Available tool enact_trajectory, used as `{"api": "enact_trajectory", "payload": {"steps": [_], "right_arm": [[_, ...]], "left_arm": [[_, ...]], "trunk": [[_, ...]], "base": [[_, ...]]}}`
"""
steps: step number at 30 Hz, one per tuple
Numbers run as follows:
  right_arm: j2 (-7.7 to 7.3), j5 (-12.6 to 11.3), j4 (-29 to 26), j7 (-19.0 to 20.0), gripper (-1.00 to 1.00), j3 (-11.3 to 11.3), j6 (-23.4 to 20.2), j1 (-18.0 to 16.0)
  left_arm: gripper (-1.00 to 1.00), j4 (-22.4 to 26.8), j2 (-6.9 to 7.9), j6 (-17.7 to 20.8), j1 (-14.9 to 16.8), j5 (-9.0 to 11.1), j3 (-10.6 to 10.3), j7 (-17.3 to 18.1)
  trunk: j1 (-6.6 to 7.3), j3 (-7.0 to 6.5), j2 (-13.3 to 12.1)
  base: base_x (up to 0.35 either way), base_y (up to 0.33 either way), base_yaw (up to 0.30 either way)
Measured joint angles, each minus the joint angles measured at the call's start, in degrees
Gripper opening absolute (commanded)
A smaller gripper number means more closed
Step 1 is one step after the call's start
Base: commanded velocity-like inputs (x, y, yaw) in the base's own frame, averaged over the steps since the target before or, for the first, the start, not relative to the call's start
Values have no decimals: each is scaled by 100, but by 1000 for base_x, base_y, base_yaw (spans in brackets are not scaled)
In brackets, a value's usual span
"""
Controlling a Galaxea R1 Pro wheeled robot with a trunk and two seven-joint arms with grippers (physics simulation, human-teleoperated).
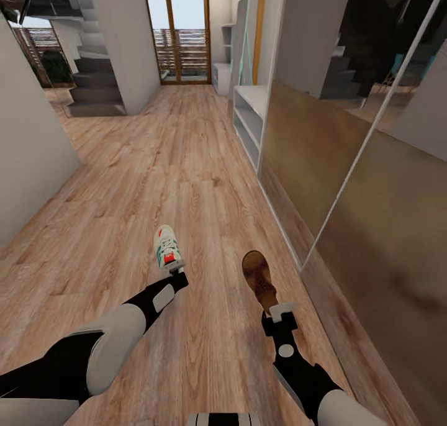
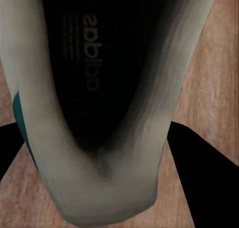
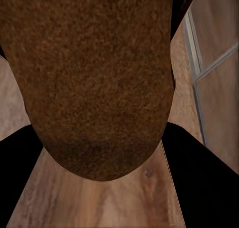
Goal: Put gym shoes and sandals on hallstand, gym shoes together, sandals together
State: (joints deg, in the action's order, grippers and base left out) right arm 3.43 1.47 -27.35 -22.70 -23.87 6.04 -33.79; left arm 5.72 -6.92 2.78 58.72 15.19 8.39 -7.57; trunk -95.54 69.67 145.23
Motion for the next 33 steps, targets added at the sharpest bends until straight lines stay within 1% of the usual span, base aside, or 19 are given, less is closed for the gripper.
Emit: {"api": "enact_trajectory", "payload": {"steps": [9, 11, 14, 17, 18, 20, 21, 24, 25, 27, 29, 30, 31, 32, 33], "right_arm": [[-7, 4, 2, 1, -100, 8, 0, 2], [-7, 6, 2, 1, -100, 8, 0, 1], [-7, 8, 2, 1, -100, 8, 0, 0], [-7, 8, 2, 1, -100, 8, 0, 0], [-7, 7, 2, 1, -100, 10, 0, 2], [-9, 8, 2, 1, -100, 13, 0, 1], [-12, 8, 2, 2, -100, 15, 0, 1], [-14, 8, 2, 1, -100, 16, 0, 0], [-15, 9, 2, 1, -100, 17, 0, 0], [-16, 8, 2, 1, -100, 17, 0, 0], [-16, 8, 2, 1, -100, 17, 0, 0], [-16, 6, 2, 2, -100, 18, 0, 2], [-16, 5, 2, 1, -100, 19, 0, 2], [-16, 3, 2, 1, -100, 22, 0, 1], [-16, 3, 1, 1, -100, 24, 0, 3]], "left_arm": [[-100, -18, 7, 27, 0, -15, 1, 7], [-100, -73, 37, 40, 0, -75, 6, 14], [-100, -279, 121, 52, -1, -233, 3, 24], [-100, -346, 178, 66, 0, -362, -12, 34], [-100, -375, 211, 125, -2, -436, -2, 39], [-100, -394, 241, 264, -4, -491, -3, 41], [-100, -413, 313, 525, -8, -545, 24, 42], [-100, -420, 436, 739, -13, -575, -4, 91], [-100, -421, 457, 769, -14, -576, -11, 126], [-100, -424, 499, 850, -21, -606, -21, 353], [-100, -424, 507, 874, -21, -643, -27, 531], [-100, -423, 509, 889, -23, -705, -37, 734], [-100, -422, 510, 894, -24, -764, -30, 860], [-100, -422, 512, 900, -25, -887, -27, 1118], [-100, -423, 513, 906, -25, -953, -24, 1234]], "trunk": [[23, -200, -12], [28, -244, -15], [36, -310, -19], [44, -377, -23], [46, -399, -24], [51, -443, -27], [54, -465, -29], [62, -532, -32], [64, -554, -34], [70, -599, -36], [75, -643, -39], [77, -665, -40], [80, -687, -42], [82, -710, -43], [85, -732, -44]], "base": [[0, 0, 0], [0, 0, 0], [0, 0, 0], [0, 0, 0], [0, 0, 0], [0, 0, 0], [0, 0, 0], [0, 0, 0], [0, 0, 0], [0, 0, 0], [0, 0, 0], [0, 0, 0], [0, 0, 0], [0, 0, 0], [0, 0, 0]]}}
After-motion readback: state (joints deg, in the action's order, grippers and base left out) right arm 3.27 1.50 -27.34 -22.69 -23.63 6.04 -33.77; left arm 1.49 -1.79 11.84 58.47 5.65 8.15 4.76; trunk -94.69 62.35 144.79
